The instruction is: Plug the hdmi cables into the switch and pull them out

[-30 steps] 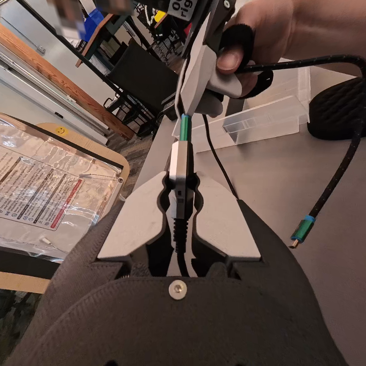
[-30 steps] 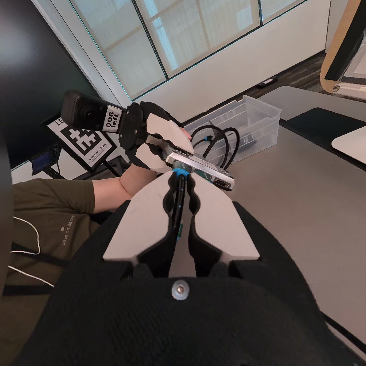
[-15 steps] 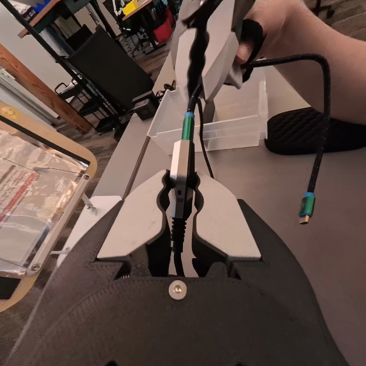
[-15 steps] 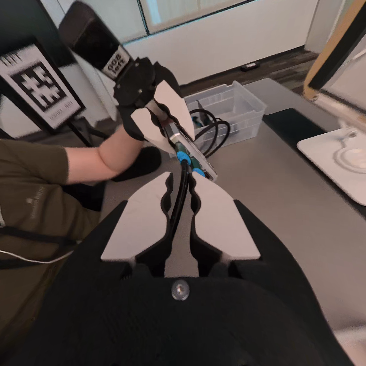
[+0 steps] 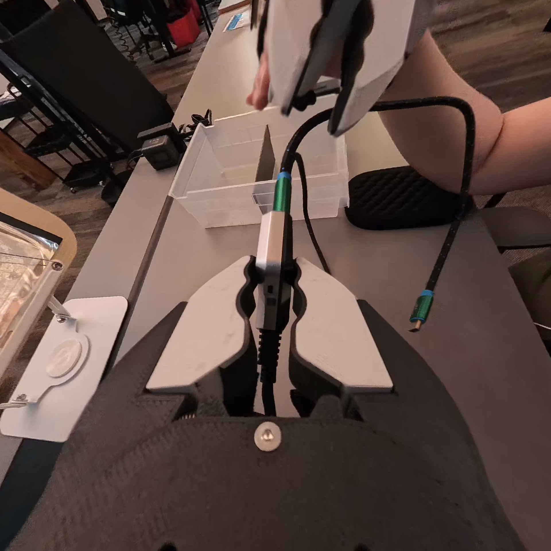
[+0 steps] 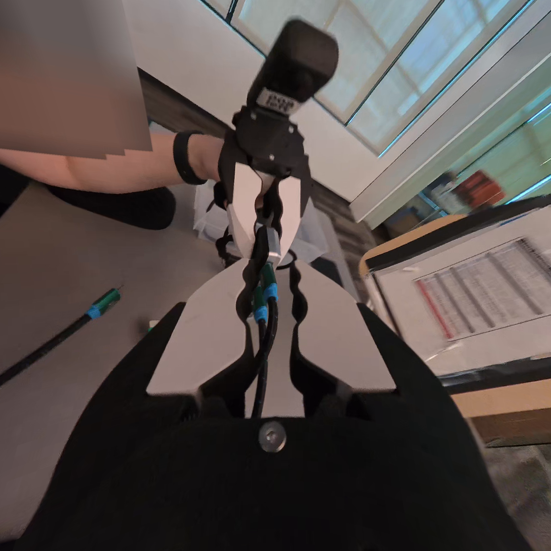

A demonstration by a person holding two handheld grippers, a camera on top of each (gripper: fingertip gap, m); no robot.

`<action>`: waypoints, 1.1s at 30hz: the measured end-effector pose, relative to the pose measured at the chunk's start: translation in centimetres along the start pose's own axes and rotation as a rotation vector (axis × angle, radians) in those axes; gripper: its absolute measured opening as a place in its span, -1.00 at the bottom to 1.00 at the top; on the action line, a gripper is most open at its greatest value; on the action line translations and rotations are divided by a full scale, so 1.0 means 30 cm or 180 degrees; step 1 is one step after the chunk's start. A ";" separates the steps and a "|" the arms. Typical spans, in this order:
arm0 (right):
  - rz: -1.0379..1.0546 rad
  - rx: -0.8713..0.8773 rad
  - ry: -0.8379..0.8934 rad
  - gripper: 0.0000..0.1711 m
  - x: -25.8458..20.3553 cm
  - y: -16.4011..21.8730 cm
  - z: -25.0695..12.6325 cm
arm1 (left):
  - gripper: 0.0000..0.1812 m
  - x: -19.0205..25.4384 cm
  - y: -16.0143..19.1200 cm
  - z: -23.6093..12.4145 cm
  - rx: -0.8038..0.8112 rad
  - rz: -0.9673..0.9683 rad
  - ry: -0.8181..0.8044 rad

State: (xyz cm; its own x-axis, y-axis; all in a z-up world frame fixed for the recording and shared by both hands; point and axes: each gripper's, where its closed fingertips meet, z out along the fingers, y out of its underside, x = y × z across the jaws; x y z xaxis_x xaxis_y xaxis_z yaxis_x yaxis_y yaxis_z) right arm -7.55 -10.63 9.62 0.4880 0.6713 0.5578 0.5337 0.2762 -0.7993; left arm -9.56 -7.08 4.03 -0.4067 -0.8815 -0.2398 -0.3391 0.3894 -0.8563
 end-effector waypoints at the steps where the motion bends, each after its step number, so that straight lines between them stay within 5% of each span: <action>1: 0.0085 -0.0041 -0.0044 -0.73 0.001 0.018 0.011 | -0.76 0.001 0.003 0.003 -0.0041 0.0040 -0.0029; 9: 0.0112 -0.0479 -0.0236 -0.79 -0.022 0.125 0.068 | -0.75 0.012 0.002 0.024 -0.0181 0.0388 -0.0208; 33: 0.0249 -0.0645 -0.0401 -0.86 -0.036 0.157 0.075 | -0.76 0.016 0.003 0.036 -0.0315 0.0699 -0.0427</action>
State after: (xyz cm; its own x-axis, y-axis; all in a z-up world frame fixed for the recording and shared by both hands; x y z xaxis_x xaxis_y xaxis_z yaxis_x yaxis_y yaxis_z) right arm -7.12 -8.52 4.74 0.4501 0.7692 0.4535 0.6314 0.0849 -0.7708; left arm -8.87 -7.75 3.35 -0.3658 -0.7981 -0.4788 -0.3391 0.5934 -0.7300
